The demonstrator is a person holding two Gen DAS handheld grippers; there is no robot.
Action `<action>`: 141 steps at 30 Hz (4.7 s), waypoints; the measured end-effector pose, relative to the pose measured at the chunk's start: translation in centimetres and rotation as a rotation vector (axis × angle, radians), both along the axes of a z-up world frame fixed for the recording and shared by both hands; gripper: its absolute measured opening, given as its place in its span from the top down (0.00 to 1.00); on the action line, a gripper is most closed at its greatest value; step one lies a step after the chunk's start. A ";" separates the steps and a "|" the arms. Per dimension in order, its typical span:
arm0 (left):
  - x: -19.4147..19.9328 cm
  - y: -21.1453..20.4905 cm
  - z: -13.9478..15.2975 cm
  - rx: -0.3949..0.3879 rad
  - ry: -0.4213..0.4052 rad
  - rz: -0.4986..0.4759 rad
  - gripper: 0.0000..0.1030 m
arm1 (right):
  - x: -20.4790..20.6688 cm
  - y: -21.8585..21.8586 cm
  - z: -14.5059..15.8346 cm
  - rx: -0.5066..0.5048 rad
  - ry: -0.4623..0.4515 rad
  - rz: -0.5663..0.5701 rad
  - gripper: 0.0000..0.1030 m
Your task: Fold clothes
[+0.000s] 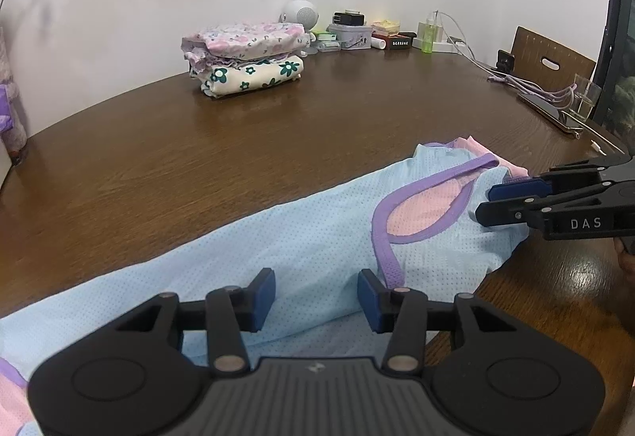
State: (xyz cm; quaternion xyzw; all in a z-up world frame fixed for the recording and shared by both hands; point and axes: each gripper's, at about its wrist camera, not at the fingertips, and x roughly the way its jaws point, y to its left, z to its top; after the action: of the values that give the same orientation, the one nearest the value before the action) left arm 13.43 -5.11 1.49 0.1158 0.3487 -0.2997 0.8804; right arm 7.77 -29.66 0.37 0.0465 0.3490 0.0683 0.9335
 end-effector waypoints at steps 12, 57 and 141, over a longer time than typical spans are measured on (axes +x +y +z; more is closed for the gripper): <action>-1.5 -1.3 2.2 -0.044 -0.085 -0.035 0.55 | -1.3 0.6 1.3 -0.076 -0.085 -0.025 0.62; -0.7 -3.5 -0.4 -0.018 -0.019 -0.055 0.52 | 6.2 -6.0 0.0 0.060 0.021 -0.159 0.99; 3.0 -1.5 -0.4 -0.121 0.013 0.066 0.49 | 4.7 -3.5 0.4 -0.069 -0.066 -0.109 0.85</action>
State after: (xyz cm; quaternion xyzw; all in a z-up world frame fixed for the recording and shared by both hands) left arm 16.48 -6.57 1.11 0.0490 0.3394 -0.2919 0.8929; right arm 12.48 -33.20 0.80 0.0310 0.3172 0.0068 0.9478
